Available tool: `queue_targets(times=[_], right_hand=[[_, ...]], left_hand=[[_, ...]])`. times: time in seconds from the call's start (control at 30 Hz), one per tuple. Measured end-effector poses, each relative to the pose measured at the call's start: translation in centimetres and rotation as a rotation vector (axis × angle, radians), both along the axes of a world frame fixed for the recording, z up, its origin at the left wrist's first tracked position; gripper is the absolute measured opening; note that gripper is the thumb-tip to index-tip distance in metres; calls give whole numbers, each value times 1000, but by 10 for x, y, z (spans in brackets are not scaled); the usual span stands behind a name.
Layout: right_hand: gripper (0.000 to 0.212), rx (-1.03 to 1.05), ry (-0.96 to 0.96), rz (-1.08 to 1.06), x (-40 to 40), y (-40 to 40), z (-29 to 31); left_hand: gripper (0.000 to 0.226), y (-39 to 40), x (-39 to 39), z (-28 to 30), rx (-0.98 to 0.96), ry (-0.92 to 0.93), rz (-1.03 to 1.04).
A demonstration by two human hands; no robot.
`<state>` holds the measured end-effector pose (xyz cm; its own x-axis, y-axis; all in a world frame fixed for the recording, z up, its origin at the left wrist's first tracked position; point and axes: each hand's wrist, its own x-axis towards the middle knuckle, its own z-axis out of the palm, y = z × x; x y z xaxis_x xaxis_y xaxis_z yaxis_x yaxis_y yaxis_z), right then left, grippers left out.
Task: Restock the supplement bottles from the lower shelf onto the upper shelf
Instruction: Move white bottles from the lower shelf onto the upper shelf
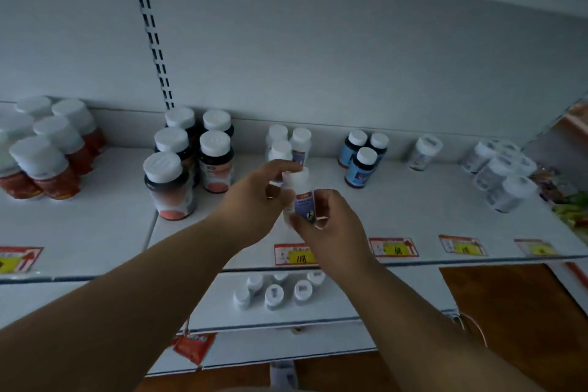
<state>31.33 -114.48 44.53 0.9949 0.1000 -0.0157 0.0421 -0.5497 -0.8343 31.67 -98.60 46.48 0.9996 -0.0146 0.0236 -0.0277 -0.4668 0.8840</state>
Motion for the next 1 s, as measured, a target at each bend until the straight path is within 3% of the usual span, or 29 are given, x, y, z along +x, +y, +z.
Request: queue_targets(times=[0.1,0.27,0.53,0.7,0.87,1.0], right_hand=[[35,-13,47,76,45,-10,-9],[35,-73,11,121,104,-19,-40],[35,-78,-77,33,147,-7,-62],[33,-57,-96,21,144,-2,-63],[55,-80,-71,-36,114,-5,-55],[54,-102,-145,-82,68,2,-41]], left_hand=[[39,-11,30,-9,94,-10,-6],[49,-26,60,-26,77,11,136],[26,-27,70,-53,144,127,370],[30,-28,71,-56,142,132,338],[34,-20,56,-54,157,93,265],[33,-9,33,-45,221,2,161]])
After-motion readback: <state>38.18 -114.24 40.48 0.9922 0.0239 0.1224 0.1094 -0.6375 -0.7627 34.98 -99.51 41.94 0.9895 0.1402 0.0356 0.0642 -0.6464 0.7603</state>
